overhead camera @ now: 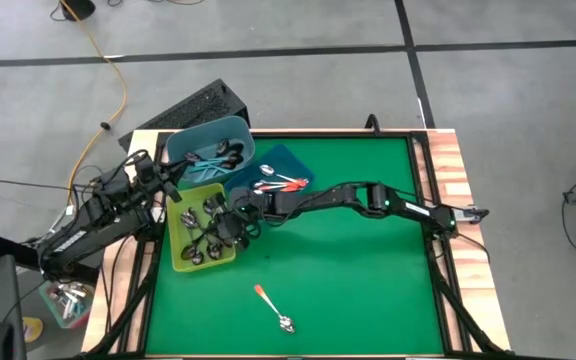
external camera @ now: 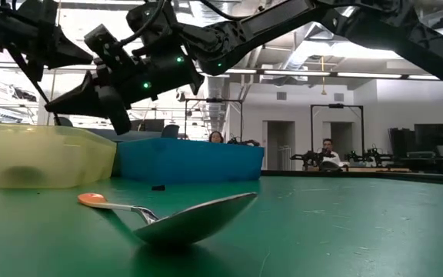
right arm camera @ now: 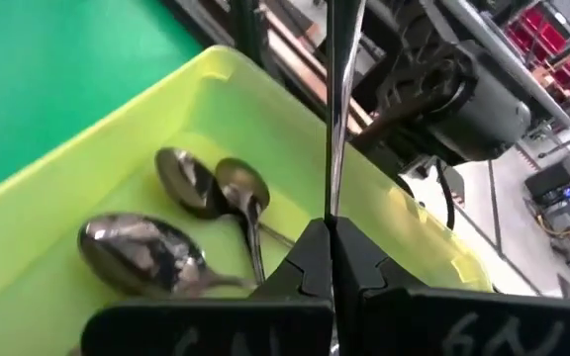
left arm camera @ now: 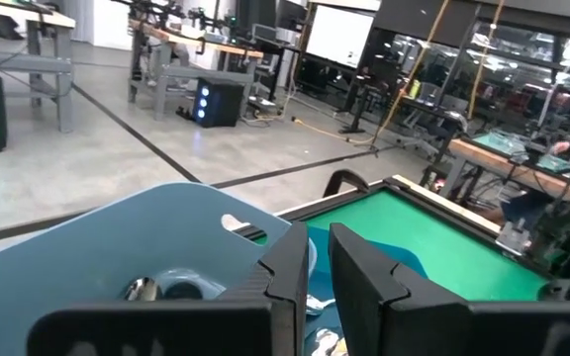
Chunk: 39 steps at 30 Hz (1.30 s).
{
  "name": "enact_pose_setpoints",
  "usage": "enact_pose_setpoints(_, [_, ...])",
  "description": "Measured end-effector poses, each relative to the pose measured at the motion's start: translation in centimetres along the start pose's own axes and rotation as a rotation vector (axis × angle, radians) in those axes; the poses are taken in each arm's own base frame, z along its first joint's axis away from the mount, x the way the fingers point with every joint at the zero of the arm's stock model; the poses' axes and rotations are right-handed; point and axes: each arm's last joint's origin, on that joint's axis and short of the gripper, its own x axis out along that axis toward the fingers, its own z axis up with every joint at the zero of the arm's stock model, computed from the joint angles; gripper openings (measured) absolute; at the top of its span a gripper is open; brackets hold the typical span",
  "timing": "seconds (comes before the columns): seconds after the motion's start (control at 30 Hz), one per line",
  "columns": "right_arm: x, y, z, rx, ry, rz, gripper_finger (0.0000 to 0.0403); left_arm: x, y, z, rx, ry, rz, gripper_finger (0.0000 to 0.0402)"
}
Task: Sort silverware by color (type)
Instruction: Put the black spoon into the green bin, then put the orange spoon into the blue bin
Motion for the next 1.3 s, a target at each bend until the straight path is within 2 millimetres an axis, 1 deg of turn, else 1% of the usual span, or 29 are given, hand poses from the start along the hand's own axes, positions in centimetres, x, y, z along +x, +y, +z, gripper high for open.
enact_pose_setpoints(0.13, [0.0,0.2,-0.3,-0.059,0.029,0.025,0.0004,0.0,0.1,0.0,-0.002,-0.007,0.027,0.0029])
enact_pose_setpoints(0.3, [0.4,0.8,-1.2,-0.114,0.055,0.052,0.0004,0.0,0.2,0.0,0.0,-0.008,0.048,0.0029])
enact_pose_setpoints(0.4, [0.9,1.2,-1.8,-0.137,0.056,0.039,0.0005,0.0,0.2,0.0,-0.001,-0.006,0.048,0.0029])
enact_pose_setpoints(0.73, [0.9,1.2,-1.9,-0.148,0.077,0.017,0.0017,0.0,0.2,0.0,-0.007,-0.005,0.048,0.0029])
enact_pose_setpoints(0.97, [0.9,1.1,-1.8,-0.151,0.073,-0.002,0.0067,0.0,0.2,0.0,-0.007,-0.005,0.048,0.0029])
enact_pose_setpoints(1.17, [1.0,1.0,-1.3,-0.126,0.076,-0.062,0.0113,0.0,0.2,0.0,-0.007,-0.005,0.048,0.0029])
enact_pose_setpoints(1.3, [1.0,0.4,-0.2,-0.084,0.067,-0.079,0.0138,0.0,0.2,0.0,-0.007,-0.005,0.048,0.0029])
